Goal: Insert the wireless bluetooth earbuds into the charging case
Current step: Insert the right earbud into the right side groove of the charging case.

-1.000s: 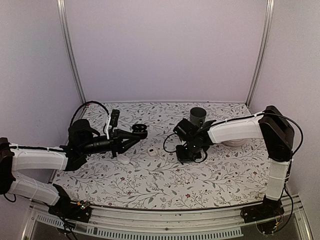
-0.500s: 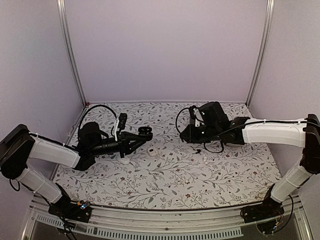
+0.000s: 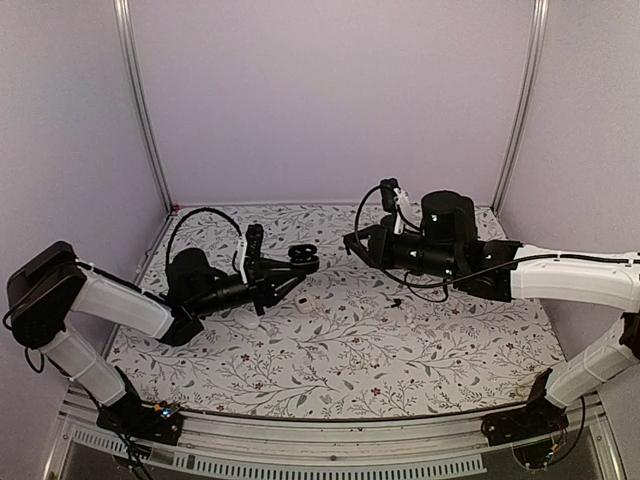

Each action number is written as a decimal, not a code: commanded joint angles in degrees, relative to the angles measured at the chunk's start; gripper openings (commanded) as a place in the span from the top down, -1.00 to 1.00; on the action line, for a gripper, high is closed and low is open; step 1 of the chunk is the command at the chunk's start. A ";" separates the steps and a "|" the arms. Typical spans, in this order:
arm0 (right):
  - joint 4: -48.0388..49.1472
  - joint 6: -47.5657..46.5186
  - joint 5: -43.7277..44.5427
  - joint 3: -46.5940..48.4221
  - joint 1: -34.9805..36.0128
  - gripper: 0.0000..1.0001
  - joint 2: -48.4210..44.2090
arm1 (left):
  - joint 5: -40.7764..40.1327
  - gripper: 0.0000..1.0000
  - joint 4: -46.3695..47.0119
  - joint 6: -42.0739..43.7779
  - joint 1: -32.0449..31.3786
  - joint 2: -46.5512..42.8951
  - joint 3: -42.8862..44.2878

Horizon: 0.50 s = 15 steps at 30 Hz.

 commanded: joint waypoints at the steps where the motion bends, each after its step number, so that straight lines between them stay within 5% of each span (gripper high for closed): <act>1: 6.93 -0.45 3.94 0.60 2.30 0.64 -2.27 | -4.83 1.00 5.44 5.39 -2.42 0.02 2.03; 15: 17.32 -1.30 2.04 -1.28 4.76 0.64 -3.46 | -13.01 1.00 4.40 9.65 -6.68 -1.53 4.79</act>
